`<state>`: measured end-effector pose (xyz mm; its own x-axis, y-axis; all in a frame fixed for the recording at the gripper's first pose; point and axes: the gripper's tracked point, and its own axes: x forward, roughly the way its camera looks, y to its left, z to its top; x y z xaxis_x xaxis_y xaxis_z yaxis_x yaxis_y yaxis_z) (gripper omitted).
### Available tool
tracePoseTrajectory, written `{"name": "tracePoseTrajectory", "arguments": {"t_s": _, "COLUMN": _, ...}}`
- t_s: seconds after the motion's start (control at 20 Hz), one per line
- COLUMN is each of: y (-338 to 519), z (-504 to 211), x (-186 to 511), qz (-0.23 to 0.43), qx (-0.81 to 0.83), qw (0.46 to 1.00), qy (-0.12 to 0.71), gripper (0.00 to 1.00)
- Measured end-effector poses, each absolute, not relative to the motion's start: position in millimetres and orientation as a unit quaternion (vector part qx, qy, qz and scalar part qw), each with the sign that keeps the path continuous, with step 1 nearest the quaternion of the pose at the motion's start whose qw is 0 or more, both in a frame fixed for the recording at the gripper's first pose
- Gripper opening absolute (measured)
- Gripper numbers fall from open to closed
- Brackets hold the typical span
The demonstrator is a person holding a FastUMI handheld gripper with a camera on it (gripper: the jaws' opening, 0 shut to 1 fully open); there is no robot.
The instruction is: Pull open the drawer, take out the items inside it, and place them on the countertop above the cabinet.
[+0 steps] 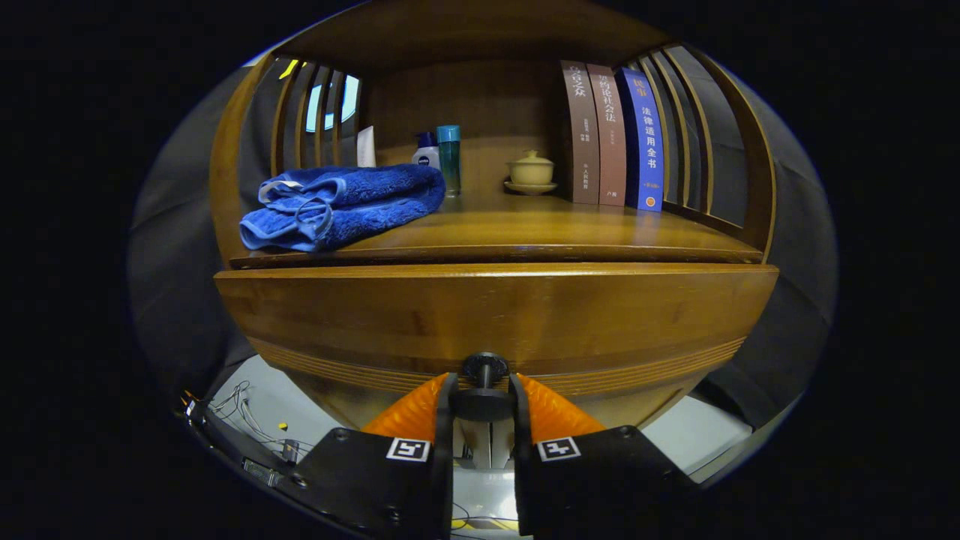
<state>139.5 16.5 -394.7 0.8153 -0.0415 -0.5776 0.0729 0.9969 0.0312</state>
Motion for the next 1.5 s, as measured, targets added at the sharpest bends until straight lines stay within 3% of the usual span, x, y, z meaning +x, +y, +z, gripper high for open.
{"name": "tracePoseTrajectory", "arguments": {"t_s": 0.9, "y": 26.8, "z": -373.6, "x": -14.0, "qz": -0.046, "qx": 0.049, "qw": 0.932, "qy": 0.357, "gripper": 0.37}}
{"name": "tracePoseTrajectory", "arguments": {"t_s": 1.15, "y": 26.0, "z": -350.9, "x": -17.1, "qz": -0.049, "qx": 0.058, "qw": 0.941, "qy": 0.331, "gripper": 0.52}}
{"name": "tracePoseTrajectory", "arguments": {"t_s": 1.35, "y": 18.0, "z": -306.0, "x": -13.9, "qz": -0.053, "qx": 0.054, "qw": 0.949, "qy": 0.305, "gripper": 0.99}}
{"name": "tracePoseTrajectory", "arguments": {"t_s": 1.5, "y": 11.5, "z": -279.6, "x": 12.2, "qz": -0.055, "qx": 0.056, "qw": 0.952, "qy": 0.295, "gripper": 0.98}}
